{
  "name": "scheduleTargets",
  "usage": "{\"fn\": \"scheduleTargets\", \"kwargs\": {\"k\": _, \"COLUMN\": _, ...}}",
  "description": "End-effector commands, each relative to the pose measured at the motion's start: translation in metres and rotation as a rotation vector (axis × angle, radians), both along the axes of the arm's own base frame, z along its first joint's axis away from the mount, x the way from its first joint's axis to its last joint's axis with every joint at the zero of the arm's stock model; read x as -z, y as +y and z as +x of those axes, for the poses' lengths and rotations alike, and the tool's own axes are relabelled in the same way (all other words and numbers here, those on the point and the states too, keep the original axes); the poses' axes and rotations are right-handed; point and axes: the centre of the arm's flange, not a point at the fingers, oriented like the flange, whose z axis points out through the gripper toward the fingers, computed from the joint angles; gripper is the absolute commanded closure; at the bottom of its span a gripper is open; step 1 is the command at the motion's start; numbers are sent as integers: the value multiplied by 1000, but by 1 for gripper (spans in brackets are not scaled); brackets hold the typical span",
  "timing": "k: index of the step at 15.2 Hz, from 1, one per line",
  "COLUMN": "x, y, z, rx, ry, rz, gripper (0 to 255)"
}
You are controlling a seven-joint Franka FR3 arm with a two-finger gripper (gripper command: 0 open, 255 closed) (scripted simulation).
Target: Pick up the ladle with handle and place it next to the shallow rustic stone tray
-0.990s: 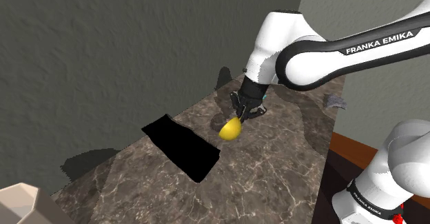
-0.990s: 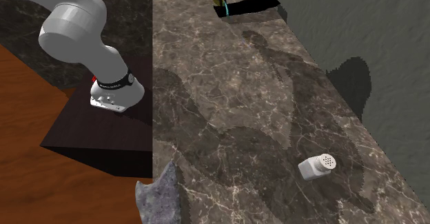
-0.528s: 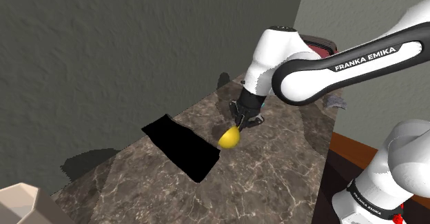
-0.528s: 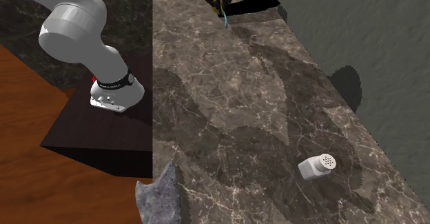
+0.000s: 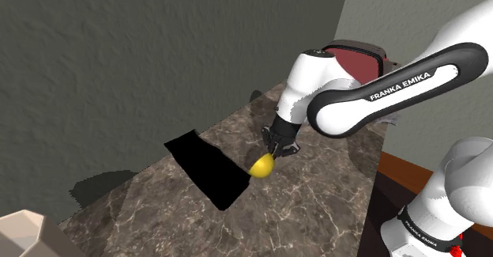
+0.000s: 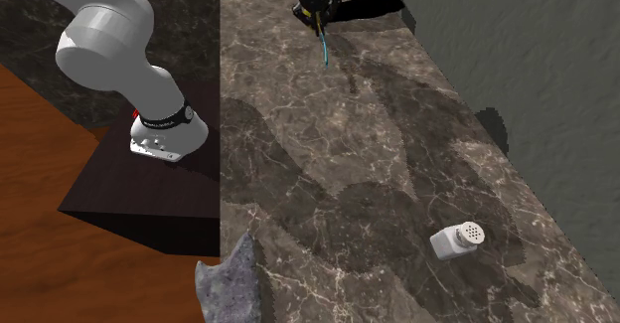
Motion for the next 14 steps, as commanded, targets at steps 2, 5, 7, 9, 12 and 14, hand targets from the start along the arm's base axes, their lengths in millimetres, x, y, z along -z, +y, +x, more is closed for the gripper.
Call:
{"fn": "scheduleTargets", "kwargs": {"k": 2, "x": 16, "y": 0, "z": 0, "rx": -1, "ry": 0, "rz": 0, "gripper": 255}}
{"fn": "scheduleTargets", "kwargs": {"k": 5, "x": 25, "y": 0, "z": 0, "rx": -1, "ry": 0, "rz": 0, "gripper": 255}}
{"fn": "scheduleTargets", "kwargs": {"k": 7, "x": 25, "y": 0, "z": 0, "rx": -1, "ry": 0, "rz": 0, "gripper": 255}}
{"fn": "scheduleTargets", "kwargs": {"k": 9, "x": 25, "y": 0, "z": 0, "rx": -1, "ry": 0, "rz": 0, "gripper": 255}}
{"fn": "scheduleTargets", "kwargs": {"k": 12, "x": 25, "y": 0, "z": 0, "rx": -1, "ry": 0, "rz": 0, "gripper": 0}}
{"fn": "scheduleTargets", "kwargs": {"k": 14, "x": 25, "y": 0, "z": 0, "rx": -1, "ry": 0, "rz": 0, "gripper": 0}}
